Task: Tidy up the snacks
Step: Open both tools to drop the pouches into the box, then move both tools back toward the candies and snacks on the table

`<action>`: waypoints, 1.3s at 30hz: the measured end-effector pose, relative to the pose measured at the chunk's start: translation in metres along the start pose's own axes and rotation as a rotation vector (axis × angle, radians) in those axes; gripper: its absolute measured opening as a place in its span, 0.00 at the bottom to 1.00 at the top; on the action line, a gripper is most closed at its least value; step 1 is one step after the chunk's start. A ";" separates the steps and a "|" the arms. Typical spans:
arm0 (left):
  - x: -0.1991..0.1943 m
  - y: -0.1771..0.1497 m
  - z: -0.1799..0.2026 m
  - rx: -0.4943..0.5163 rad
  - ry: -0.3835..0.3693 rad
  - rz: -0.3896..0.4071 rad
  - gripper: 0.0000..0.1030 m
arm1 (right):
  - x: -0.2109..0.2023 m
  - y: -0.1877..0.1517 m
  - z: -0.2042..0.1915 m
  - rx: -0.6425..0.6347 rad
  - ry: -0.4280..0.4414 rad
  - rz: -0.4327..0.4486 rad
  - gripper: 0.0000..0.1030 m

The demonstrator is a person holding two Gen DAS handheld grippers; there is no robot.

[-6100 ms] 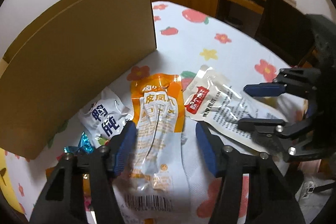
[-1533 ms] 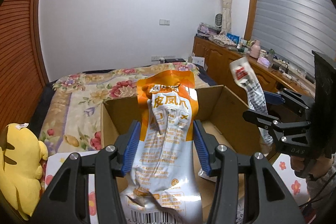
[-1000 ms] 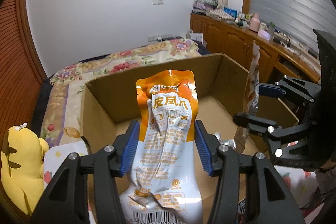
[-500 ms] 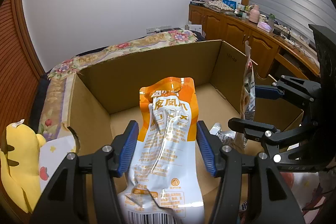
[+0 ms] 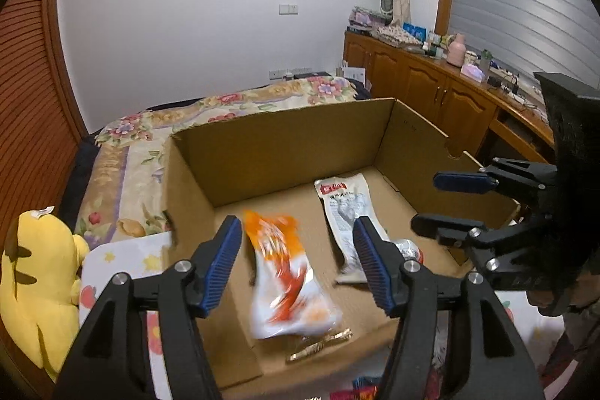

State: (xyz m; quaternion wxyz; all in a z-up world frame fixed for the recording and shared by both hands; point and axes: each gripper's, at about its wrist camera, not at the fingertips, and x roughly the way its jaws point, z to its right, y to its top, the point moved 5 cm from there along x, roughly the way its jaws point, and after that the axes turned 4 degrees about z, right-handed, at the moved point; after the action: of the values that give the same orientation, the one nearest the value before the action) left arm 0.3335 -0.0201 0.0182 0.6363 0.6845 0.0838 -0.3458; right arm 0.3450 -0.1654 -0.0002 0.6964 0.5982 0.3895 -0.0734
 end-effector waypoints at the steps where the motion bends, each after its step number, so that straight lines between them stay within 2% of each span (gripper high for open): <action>1: -0.006 -0.002 0.000 0.000 0.002 0.006 0.63 | -0.005 -0.001 -0.003 0.001 -0.002 0.009 0.58; 5: -0.029 -0.008 0.000 0.002 0.009 0.036 0.73 | -0.029 -0.003 -0.013 0.015 -0.004 0.056 0.58; 8: -0.045 -0.013 0.001 0.000 0.004 0.052 0.74 | -0.047 -0.008 -0.022 0.015 -0.016 0.086 0.58; 10: -0.054 -0.019 0.002 0.000 0.002 0.057 0.79 | -0.058 -0.011 -0.028 0.024 -0.017 0.103 0.58; 12: -0.060 -0.023 0.003 0.002 0.004 0.066 0.90 | -0.070 -0.016 -0.032 0.036 -0.014 0.118 0.58; 18: -0.073 -0.049 0.009 0.023 -0.009 0.057 0.91 | -0.095 -0.039 -0.046 0.068 -0.021 0.141 0.61; 24: -0.079 -0.080 0.019 0.047 -0.027 0.043 0.92 | -0.102 -0.068 -0.063 0.075 -0.046 0.137 0.63; 31: -0.085 -0.116 0.028 0.021 -0.057 0.017 0.92 | -0.100 -0.095 -0.071 0.079 -0.052 0.105 0.63; 39: -0.075 -0.148 0.026 -0.013 -0.037 -0.037 0.91 | -0.083 -0.122 -0.078 0.099 0.000 0.048 0.63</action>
State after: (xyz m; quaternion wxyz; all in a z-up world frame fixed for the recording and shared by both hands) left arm 0.1854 0.0067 -0.0573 0.6356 0.6723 0.0870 -0.3695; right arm 0.1828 -0.1596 -0.0413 0.6674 0.6412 0.3711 -0.0758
